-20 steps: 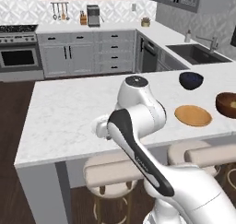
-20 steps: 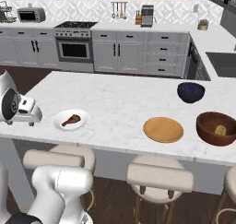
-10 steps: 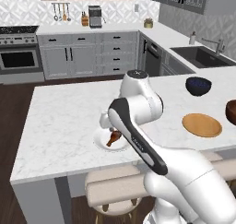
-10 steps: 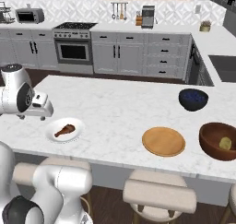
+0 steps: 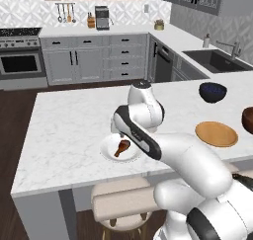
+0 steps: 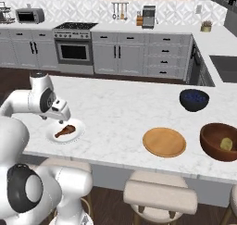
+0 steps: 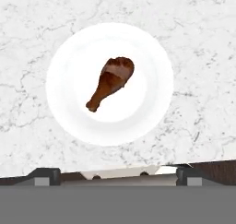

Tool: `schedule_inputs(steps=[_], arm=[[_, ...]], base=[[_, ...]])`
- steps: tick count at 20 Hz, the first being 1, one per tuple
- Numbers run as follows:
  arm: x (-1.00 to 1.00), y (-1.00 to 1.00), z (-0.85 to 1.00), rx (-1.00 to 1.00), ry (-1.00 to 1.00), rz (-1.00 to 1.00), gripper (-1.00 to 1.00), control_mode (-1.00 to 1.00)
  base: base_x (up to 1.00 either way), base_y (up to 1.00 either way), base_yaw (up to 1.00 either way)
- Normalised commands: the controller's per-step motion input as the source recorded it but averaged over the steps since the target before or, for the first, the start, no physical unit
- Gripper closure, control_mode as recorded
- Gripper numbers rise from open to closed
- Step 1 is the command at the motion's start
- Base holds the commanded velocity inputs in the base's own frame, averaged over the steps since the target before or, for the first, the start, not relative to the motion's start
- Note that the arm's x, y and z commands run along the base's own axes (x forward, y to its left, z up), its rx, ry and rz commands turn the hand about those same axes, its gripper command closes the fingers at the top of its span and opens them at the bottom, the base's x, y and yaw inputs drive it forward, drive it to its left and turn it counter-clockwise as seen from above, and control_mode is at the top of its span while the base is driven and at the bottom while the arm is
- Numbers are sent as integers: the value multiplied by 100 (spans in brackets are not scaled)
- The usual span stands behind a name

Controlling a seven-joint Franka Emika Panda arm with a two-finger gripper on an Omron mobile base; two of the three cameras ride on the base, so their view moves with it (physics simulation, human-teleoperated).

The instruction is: Pick the chicken drumstick and potato from their plates and place them in the bowl. Then put the bowl in the fridge.

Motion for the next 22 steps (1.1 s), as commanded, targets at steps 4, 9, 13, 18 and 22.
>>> schedule_inputs(steps=[4,9,13,18,22], arm=[[72,-1,-34,0,14,-24,-100,-100],[44,0,-42,0,10,-1,-100,-100],[48,0,-54,0,16,0,-100,-100],[38,2,-52,0,8,-3,-100,-100],[25,0,-33,0,4,-5,-100,-100]], base=[[0,0,0],[0,0,0],[0,0,0],[0,0,0],[0,0,0]])
